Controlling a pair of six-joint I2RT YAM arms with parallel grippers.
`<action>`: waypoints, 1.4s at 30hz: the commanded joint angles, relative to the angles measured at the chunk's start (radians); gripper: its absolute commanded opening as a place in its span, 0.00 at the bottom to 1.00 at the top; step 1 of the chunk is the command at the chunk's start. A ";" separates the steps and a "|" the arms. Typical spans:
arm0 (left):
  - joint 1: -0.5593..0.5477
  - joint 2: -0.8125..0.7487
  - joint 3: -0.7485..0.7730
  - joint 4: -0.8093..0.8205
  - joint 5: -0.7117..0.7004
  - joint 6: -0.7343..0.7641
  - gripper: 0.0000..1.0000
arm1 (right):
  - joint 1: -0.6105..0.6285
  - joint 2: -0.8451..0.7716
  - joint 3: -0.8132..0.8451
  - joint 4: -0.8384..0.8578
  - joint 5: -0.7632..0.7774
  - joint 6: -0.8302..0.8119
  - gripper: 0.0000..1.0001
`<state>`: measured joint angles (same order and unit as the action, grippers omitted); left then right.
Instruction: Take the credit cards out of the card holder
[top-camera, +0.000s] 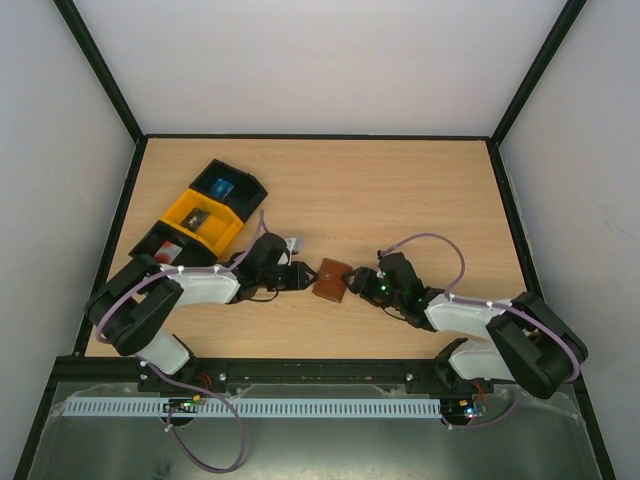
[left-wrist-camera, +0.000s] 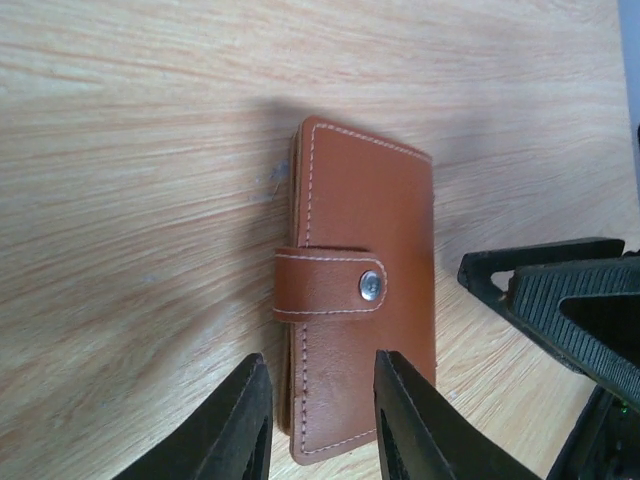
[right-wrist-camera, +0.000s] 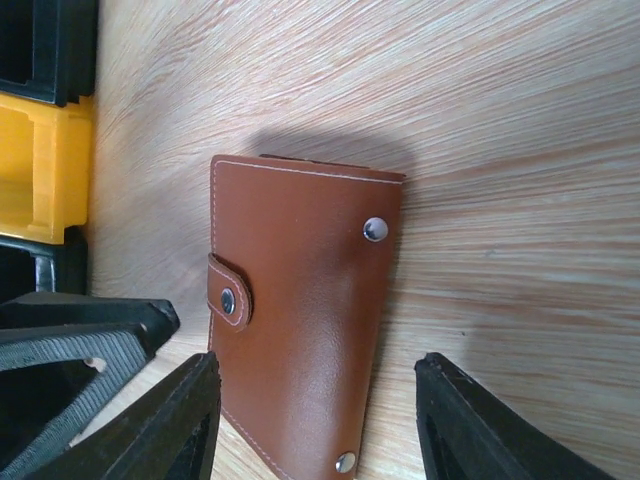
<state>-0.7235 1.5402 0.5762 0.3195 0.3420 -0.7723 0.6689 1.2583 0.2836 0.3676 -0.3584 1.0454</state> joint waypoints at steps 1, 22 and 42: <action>-0.004 0.043 0.011 0.040 0.034 0.040 0.31 | 0.003 0.060 -0.017 0.120 0.014 0.054 0.53; -0.022 0.149 -0.002 0.020 0.004 0.089 0.10 | 0.014 0.199 -0.034 0.350 -0.054 0.131 0.15; -0.068 -0.010 0.092 -0.122 -0.003 0.101 0.55 | 0.073 -0.005 0.005 0.083 0.010 0.041 0.02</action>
<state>-0.7834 1.4975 0.6483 0.2348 0.3298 -0.7086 0.7189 1.3113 0.2569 0.5213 -0.3901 1.1168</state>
